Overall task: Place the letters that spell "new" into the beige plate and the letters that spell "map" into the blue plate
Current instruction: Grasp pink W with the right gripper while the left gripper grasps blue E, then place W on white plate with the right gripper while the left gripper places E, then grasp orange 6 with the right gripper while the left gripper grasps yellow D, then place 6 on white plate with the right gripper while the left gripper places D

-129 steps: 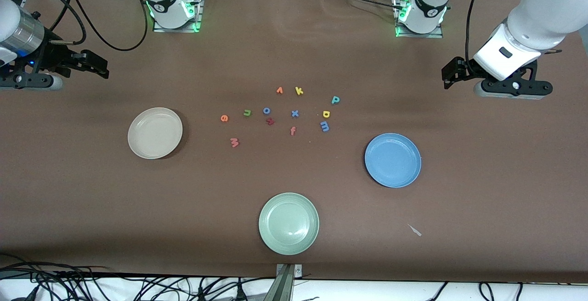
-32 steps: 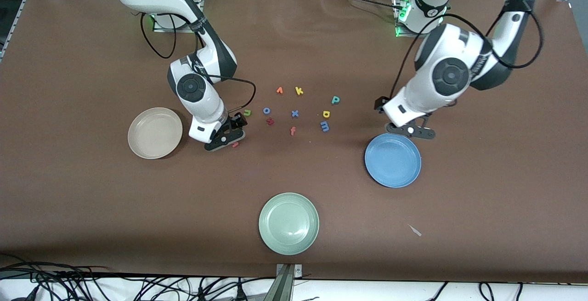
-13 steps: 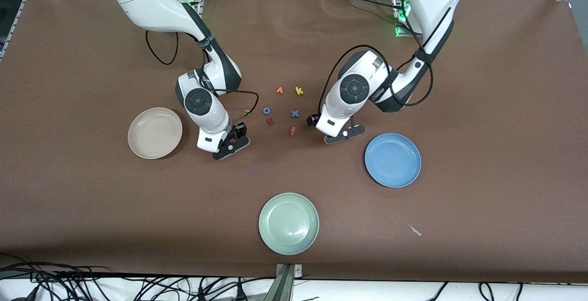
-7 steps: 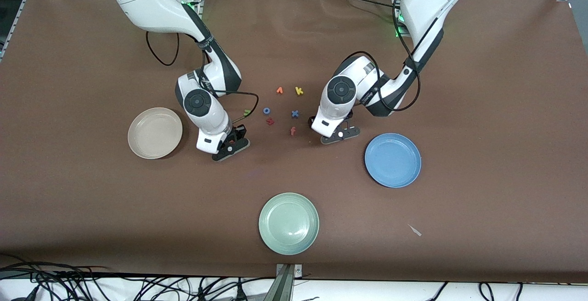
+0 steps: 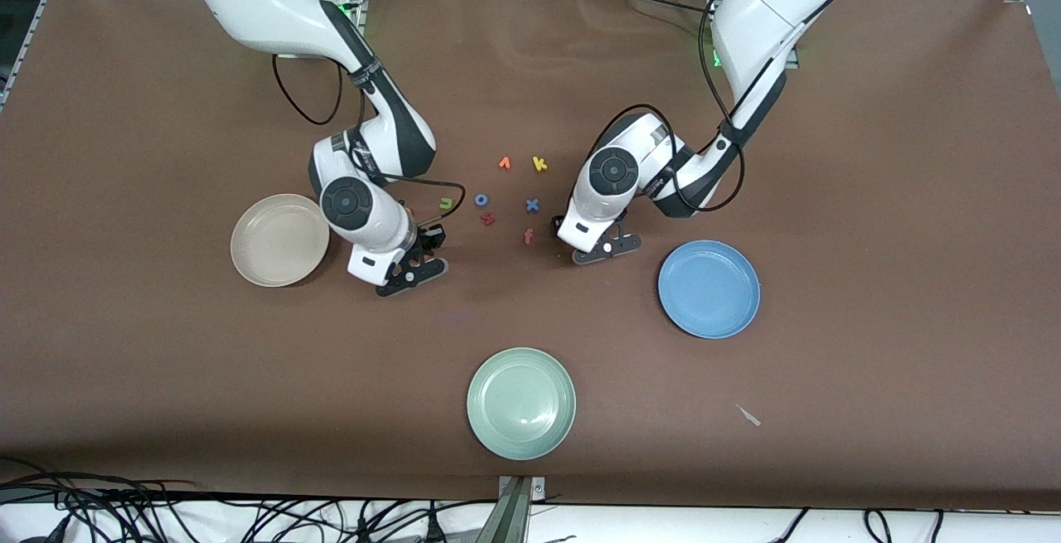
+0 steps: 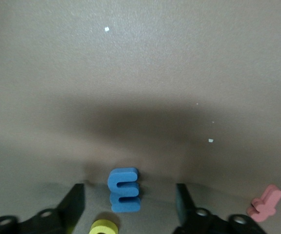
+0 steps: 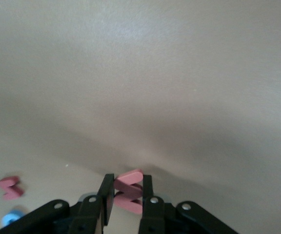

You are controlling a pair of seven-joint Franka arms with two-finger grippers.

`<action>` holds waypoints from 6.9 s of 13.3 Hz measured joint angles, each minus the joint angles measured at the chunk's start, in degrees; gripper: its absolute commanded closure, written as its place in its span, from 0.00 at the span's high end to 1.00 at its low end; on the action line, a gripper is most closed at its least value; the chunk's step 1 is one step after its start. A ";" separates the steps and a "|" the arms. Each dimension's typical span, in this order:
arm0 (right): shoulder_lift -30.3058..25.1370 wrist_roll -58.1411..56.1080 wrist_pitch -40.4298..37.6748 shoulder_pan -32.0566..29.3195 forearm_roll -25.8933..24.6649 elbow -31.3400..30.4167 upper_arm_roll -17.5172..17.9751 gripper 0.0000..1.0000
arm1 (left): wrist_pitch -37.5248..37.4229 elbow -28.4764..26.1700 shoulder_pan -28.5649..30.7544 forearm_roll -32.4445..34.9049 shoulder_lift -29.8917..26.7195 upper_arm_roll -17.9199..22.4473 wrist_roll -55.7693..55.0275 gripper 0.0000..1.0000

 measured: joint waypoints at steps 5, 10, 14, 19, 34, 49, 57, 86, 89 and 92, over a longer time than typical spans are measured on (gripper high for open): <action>-3.44 -0.09 -10.62 -0.57 0.61 0.80 -5.36 0.09 | -0.07 0.03 0.05 2.01 -0.31 0.04 0.01 0.13; -7.12 -0.31 -15.19 -0.68 0.59 -0.90 -9.61 0.09 | -1.52 0.40 0.23 2.68 -0.48 0.39 0.15 0.03; -11.98 -4.71 -8.54 -0.66 0.49 -9.65 -13.13 0.10 | -7.92 1.73 1.93 3.10 -3.00 0.70 7.23 0.04; -12.67 -13.65 -0.08 -0.93 0.49 -17.04 -19.26 0.19 | -15.84 1.90 9.28 3.11 -9.06 1.13 26.94 0.07; -16.76 10.35 -2.69 -0.99 0.87 -17.12 -13.16 1.00 | -8.46 0.95 19.98 9.83 -4.59 1.04 45.88 1.00; -17.42 28.29 18.92 2.74 0.87 -31.54 -2.73 1.00 | -15.88 -4.93 18.35 9.70 -8.72 -15.53 11.16 1.00; -12.16 28.35 25.07 4.37 0.84 -31.26 -2.67 0.86 | -4.04 -11.45 15.43 9.70 -7.67 -15.70 1.21 1.00; -15.87 4.99 -3.81 3.87 -3.34 -19.81 -21.78 0.31 | 2.02 -11.23 12.77 17.83 -2.00 -14.78 -5.16 0.03; -12.30 3.93 0.65 3.29 -3.58 -20.33 -22.53 1.00 | -4.35 -8.47 13.23 17.89 -2.44 -14.61 -5.03 0.00; -12.33 4.17 0.03 3.24 -3.08 -19.78 -22.42 1.00 | -14.94 -3.35 13.24 17.92 -3.99 -14.78 -1.00 0.00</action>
